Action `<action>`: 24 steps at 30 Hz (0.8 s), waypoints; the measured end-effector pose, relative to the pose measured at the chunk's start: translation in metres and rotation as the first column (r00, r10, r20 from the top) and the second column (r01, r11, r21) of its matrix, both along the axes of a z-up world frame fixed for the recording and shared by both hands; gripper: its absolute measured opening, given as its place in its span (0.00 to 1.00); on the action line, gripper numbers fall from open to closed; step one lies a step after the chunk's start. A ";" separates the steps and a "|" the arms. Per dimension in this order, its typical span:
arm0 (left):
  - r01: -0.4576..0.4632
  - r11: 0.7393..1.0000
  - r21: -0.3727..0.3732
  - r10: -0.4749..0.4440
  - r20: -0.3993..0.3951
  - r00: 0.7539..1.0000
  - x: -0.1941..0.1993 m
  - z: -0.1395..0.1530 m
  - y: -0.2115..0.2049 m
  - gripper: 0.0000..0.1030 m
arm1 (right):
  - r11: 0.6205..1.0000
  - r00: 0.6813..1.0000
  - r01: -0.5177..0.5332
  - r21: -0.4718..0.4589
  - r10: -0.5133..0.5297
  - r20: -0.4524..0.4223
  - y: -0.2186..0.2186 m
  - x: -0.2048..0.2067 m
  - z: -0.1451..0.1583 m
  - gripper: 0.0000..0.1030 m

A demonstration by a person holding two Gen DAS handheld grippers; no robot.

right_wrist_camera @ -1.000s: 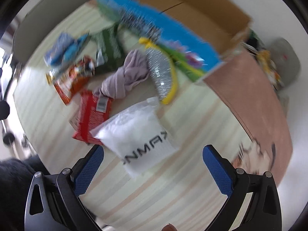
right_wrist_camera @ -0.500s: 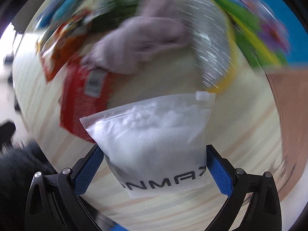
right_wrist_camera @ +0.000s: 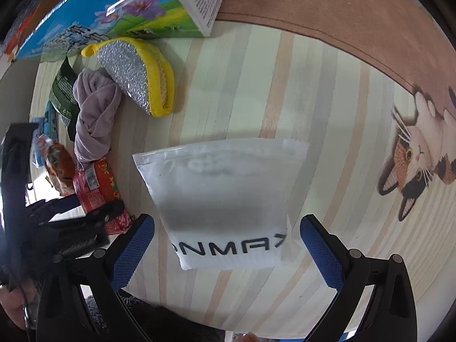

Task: Organize soft objects
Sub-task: 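Carry both packs into the box and open both tools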

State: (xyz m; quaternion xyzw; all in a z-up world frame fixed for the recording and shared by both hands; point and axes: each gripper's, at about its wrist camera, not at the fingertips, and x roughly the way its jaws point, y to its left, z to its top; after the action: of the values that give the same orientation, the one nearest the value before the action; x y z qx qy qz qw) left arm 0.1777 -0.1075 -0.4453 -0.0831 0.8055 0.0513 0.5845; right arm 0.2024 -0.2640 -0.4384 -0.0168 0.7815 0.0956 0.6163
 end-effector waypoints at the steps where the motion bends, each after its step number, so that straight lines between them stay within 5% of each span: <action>1: 0.016 1.000 0.013 -0.016 0.021 1.000 0.000 0.003 -0.004 0.54 | 1.000 1.000 -0.006 -0.008 0.006 -0.004 0.006 -0.002 -0.006 1.00; 6: 0.123 0.990 0.072 -0.128 0.056 0.990 -0.013 0.011 -0.019 0.44 | 0.998 0.999 0.011 -0.067 -0.013 -0.031 0.027 -0.017 -0.038 0.98; 9: 0.157 0.983 0.092 -0.163 0.068 0.984 -0.029 0.013 -0.021 0.43 | 0.992 0.997 0.069 -0.105 -0.071 -0.016 0.026 -0.020 -0.042 0.80; 14: 0.171 0.984 0.053 -0.176 0.103 0.979 -0.039 0.039 -0.026 0.42 | 0.984 0.984 0.179 -0.022 -0.179 -0.014 0.026 -0.044 -0.037 0.72; 18: 0.157 0.987 -0.019 -0.151 0.195 0.969 -0.027 0.089 -0.023 0.42 | 0.970 0.972 0.234 0.060 -0.235 0.022 0.022 -0.056 -0.004 0.71; 24: 0.264 0.964 -0.009 -0.242 0.369 0.897 0.034 0.182 -0.027 0.42 | 0.940 0.942 0.273 0.202 -0.305 0.143 0.042 -0.054 0.071 0.71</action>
State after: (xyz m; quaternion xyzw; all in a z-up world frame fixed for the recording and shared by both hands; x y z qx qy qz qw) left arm 0.2120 -0.1340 -0.2631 -0.0029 0.6881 -0.0653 0.7227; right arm 0.1486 -0.2219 -0.3671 0.1459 0.7073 0.0720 0.6880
